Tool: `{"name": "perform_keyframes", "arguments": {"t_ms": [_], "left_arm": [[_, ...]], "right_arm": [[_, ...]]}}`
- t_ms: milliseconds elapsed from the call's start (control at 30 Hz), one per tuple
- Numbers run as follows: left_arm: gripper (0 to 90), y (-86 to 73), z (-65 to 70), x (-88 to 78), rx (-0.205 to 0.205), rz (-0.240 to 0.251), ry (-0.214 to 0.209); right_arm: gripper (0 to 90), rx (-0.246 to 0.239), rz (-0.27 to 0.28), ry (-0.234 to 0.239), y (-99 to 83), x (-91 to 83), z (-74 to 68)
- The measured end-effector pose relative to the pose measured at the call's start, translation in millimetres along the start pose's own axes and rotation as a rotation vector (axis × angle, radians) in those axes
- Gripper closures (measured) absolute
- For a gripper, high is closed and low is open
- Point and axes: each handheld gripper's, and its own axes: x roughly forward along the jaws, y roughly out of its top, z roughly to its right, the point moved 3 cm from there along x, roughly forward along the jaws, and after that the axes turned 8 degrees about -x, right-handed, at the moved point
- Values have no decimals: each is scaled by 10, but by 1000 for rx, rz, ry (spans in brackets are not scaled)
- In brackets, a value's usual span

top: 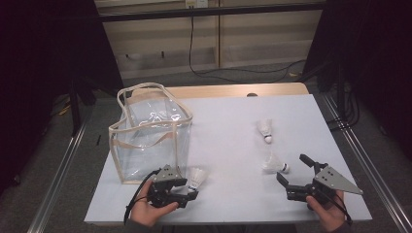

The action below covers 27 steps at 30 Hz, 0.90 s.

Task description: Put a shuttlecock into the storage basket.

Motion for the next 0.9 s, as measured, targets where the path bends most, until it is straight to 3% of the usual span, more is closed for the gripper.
{"name": "perform_keyframes", "arguments": {"t_ms": [267, 467, 733, 900], "left_arm": [[421, 34, 60, 82, 24, -31, 30], [516, 47, 92, 158, 43, -86, 37], [557, 64, 87, 174, 28, -92, 34], [578, 87, 78, 203, 22, -77, 53]], "right_arm": [[3, 0, 2, 1, 4, -1, -1], [3, 2, 1, 2, 2, -4, 1], [3, 0, 2, 4, 0, -7, 1], [3, 1, 3, 3, 3, -10, 1]]}}
